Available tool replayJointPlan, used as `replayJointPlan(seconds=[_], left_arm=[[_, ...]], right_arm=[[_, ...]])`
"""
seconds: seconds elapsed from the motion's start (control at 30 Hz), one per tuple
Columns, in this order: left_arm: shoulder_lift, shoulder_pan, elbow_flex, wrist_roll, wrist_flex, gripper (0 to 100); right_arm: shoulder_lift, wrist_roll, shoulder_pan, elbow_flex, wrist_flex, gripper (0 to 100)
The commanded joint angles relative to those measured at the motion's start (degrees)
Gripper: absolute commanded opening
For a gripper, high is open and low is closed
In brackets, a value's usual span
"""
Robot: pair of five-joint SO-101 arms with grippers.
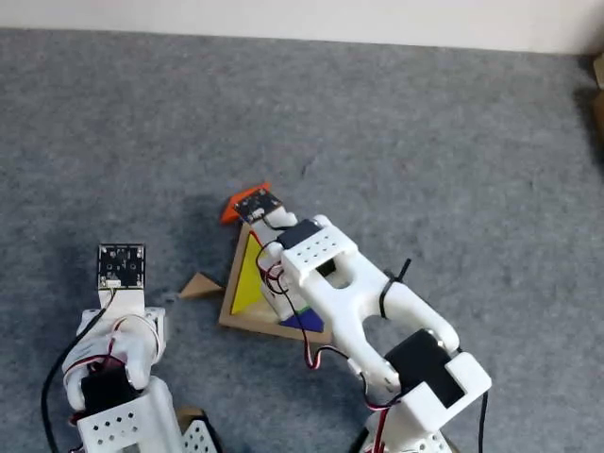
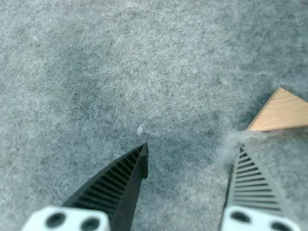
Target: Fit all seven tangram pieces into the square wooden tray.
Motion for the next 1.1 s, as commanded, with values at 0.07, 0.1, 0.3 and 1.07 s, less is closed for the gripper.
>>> replayJointPlan(seconds=[0.07, 0.1, 0.3, 1.07], left_arm=[[0.04, -0.75, -1.01, -0.53, -0.18, 27], [0.04, -0.75, -1.01, -0.53, -0.18, 27], [0.04, -0.75, -1.01, -0.53, -0.18, 27], [0.04, -0.75, -1.01, -0.53, -0.18, 27]], right_arm=[[-0.48, -0.44, -1.8, 1.01, -0.13, 20.4], [-0.4, -0.44, -1.89, 1.01, -0.22, 20.5], [-0.04, -0.7, -1.8, -1.98, -3.12, 20.5], [-0.04, -0.53, -2.24, -9.19, -4.26, 20.7]])
